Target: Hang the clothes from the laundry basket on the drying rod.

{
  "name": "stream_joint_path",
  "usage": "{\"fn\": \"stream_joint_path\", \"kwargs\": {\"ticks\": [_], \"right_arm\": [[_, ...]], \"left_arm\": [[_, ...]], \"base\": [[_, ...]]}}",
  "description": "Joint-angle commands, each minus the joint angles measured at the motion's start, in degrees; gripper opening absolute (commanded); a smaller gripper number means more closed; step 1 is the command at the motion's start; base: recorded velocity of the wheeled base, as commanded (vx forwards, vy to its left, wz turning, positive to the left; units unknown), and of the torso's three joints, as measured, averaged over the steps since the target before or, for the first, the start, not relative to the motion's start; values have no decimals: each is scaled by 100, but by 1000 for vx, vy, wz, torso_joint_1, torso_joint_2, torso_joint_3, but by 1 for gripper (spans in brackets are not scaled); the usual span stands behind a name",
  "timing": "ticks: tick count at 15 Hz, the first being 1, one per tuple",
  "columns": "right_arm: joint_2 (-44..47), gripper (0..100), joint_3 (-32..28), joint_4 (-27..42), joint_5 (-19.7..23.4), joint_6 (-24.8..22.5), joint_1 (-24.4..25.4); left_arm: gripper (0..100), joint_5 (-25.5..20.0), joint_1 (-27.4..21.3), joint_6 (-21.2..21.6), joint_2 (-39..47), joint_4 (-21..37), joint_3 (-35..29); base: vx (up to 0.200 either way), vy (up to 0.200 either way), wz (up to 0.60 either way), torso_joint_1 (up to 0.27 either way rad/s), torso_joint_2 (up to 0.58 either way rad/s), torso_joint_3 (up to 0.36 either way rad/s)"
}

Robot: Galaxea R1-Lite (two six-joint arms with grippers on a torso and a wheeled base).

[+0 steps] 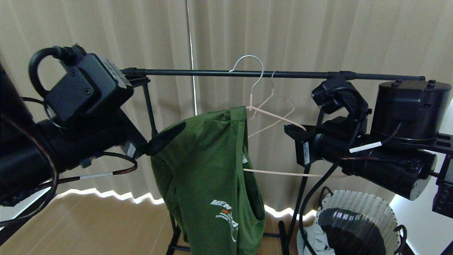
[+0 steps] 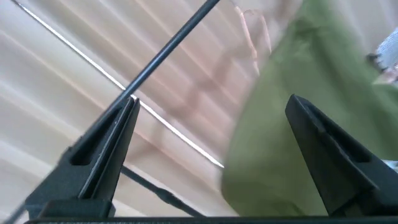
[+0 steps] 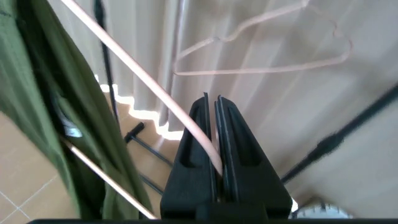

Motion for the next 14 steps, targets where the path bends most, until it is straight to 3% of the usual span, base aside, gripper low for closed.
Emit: {"fn": "stream_joint_path", "kwargs": {"ticks": [1, 6, 14], "right_arm": [[-60, 0, 16, -11, 10, -10, -4], [-7, 0, 42, -20, 80, 7, 58], [-104, 0, 60, -20, 458, -151, 233]], "left_arm": [[100, -9, -19, 95, 386, -11, -105], [100, -97, -476, 121, 659, -2, -113], [100, -325, -291, 121, 1151, -11, -606]], "base": [[0, 0, 0, 0, 0, 0], [0, 0, 0, 0, 0, 0], [0, 0, 0, 0, 0, 0]]}}
